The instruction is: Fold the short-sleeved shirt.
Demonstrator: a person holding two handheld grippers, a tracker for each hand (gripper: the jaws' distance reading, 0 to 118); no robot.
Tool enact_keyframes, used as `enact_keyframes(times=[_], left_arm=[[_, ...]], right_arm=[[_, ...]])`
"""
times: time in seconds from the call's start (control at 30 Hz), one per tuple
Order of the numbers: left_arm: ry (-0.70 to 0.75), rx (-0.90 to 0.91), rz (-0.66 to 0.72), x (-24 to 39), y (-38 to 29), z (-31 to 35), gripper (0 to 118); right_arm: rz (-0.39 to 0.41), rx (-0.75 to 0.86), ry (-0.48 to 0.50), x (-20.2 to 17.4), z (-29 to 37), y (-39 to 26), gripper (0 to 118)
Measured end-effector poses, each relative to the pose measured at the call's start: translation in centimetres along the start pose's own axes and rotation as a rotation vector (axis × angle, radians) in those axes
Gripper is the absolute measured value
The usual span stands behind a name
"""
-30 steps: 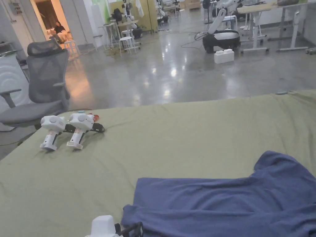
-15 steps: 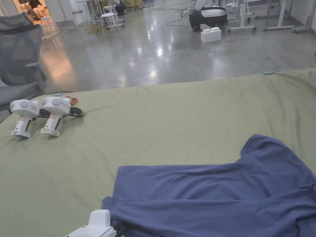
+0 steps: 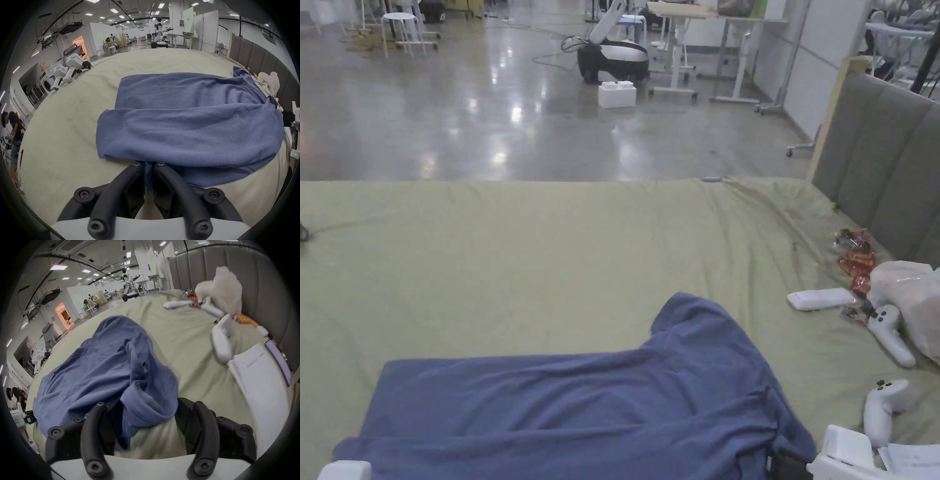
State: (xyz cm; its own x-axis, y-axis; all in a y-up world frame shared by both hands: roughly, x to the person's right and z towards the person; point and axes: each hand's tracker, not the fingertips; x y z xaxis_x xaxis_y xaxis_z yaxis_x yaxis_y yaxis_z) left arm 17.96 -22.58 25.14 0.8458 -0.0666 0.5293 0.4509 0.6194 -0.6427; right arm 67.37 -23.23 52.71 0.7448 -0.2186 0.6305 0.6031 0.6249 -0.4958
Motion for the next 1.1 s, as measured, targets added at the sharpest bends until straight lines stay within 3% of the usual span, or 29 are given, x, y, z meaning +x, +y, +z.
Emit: enact_keyframes(times=[0.07, 0.1, 0.17, 0.27, 0.43, 0.6, 0.87, 0.93, 0.97, 1.0, 1.03, 1.07, 1.1], left_arm=[[0.003, 0.002, -0.002, -0.2, -0.1, -0.1, 5], [0.003, 0.004, -0.001, -0.2, -0.1, 0.0, 5], [-0.005, 0.004, 0.018, -0.6, 0.2, 0.4, 5], [-0.036, 0.132, 0.082, -1.4, -0.2, 3.8, 1], [-0.076, 0.179, 0.189, -3.1, -0.7, 9.2, 1], [-0.106, 0.199, 0.259, -4.5, -4.4, 13.7, 1], [-0.075, 0.104, 0.147, -3.6, -11.4, 15.9, 1], [-0.084, 0.083, 0.148, -3.3, -11.8, 15.3, 6], [-0.088, 0.061, 0.15, -3.3, -11.9, 14.9, 16], [-0.083, 0.057, 0.148, -3.4, -12.0, 14.8, 32], [-0.083, 0.051, 0.143, -3.4, -11.9, 14.9, 37], [-0.084, 0.053, 0.145, -3.5, -11.8, 15.3, 42], [-0.073, 0.078, 0.142, -3.5, -11.7, 16.0, 53]], right_arm=[[0.122, 0.024, -0.113, -1.3, 0.7, -0.5, 49], [0.156, 0.049, -0.113, -1.7, 1.4, -0.7, 41], [0.165, 0.05, -0.135, -2.3, 2.6, -0.9, 4], [0.144, 0.081, -0.119, -2.2, 4.6, -0.3, 4], [0.152, 0.14, -0.152, -3.3, 8.9, -0.5, 4], [0.145, 0.157, -0.165, -2.5, 13.2, -3.2, 4], [0.105, 0.074, -0.149, -1.0, 16.2, -9.6, 4], [0.108, 0.048, -0.157, -0.9, 15.8, -10.4, 5], [0.112, 0.024, -0.159, -0.8, 15.5, -10.5, 8], [0.113, 0.003, -0.16, -0.8, 15.3, -10.7, 30], [0.123, -0.004, -0.166, -0.7, 15.3, -10.8, 30], [0.122, 0.007, -0.172, -0.6, 15.6, -10.8, 37], [0.121, 0.011, -0.173, -0.4, 16.0, -10.7, 53]])
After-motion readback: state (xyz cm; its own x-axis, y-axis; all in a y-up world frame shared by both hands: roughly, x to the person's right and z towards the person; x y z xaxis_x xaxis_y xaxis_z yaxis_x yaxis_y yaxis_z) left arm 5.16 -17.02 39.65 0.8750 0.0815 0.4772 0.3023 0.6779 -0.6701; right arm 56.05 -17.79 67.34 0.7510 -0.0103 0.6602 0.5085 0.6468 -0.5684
